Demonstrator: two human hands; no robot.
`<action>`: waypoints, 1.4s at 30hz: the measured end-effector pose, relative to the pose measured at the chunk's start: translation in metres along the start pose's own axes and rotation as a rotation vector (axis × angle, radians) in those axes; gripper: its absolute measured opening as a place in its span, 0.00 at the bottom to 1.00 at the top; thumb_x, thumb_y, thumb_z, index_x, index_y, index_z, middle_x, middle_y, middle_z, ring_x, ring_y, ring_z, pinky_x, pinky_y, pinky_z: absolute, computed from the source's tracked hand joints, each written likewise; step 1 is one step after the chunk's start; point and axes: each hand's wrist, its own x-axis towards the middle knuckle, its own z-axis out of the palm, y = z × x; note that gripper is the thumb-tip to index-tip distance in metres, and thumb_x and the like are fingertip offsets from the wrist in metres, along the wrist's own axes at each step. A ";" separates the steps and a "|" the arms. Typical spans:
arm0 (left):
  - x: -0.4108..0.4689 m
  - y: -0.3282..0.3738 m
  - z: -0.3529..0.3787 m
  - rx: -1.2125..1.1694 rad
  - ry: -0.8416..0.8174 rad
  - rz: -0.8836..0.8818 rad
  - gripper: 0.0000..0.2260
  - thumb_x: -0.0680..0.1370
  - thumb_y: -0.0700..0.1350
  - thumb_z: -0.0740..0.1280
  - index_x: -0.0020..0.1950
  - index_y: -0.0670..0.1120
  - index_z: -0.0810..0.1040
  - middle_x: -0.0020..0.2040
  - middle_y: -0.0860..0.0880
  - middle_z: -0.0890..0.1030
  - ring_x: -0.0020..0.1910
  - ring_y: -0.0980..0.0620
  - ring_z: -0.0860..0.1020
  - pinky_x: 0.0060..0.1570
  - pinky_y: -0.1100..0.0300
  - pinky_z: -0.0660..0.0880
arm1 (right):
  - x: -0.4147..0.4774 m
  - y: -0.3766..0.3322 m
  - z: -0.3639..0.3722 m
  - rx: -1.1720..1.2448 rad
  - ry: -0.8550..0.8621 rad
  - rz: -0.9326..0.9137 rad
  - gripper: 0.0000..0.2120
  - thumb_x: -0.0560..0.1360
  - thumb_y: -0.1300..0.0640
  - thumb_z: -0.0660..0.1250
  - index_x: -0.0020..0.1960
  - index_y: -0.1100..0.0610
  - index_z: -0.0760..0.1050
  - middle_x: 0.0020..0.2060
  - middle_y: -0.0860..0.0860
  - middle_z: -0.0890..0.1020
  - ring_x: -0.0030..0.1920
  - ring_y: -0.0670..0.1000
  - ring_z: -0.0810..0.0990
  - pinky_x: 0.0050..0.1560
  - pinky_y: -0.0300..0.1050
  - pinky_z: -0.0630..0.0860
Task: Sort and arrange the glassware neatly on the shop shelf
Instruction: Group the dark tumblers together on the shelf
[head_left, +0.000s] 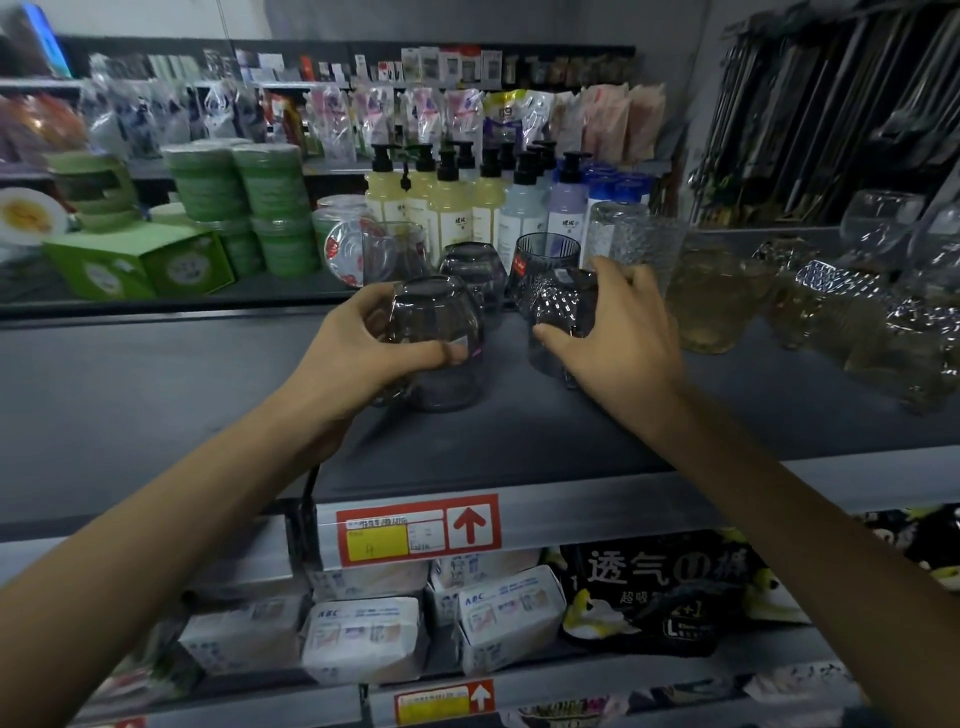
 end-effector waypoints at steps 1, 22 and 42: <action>0.000 0.001 0.001 0.002 0.006 0.004 0.29 0.68 0.37 0.81 0.68 0.45 0.77 0.55 0.49 0.87 0.56 0.47 0.85 0.53 0.55 0.79 | -0.003 0.000 -0.003 0.000 0.014 -0.007 0.39 0.74 0.44 0.75 0.78 0.56 0.63 0.68 0.58 0.69 0.69 0.61 0.71 0.67 0.52 0.70; 0.039 -0.004 0.040 0.225 0.131 0.043 0.31 0.64 0.42 0.85 0.64 0.42 0.80 0.51 0.51 0.87 0.48 0.57 0.86 0.48 0.63 0.82 | -0.039 0.025 0.001 0.210 0.093 -0.077 0.30 0.74 0.53 0.76 0.74 0.51 0.70 0.66 0.51 0.73 0.64 0.52 0.75 0.58 0.39 0.68; 0.025 -0.003 0.032 0.367 0.064 -0.019 0.55 0.56 0.61 0.84 0.78 0.50 0.66 0.65 0.52 0.79 0.62 0.54 0.79 0.69 0.50 0.75 | -0.050 0.021 -0.005 0.267 0.213 -0.234 0.18 0.75 0.58 0.74 0.63 0.54 0.79 0.57 0.48 0.79 0.53 0.52 0.82 0.51 0.48 0.81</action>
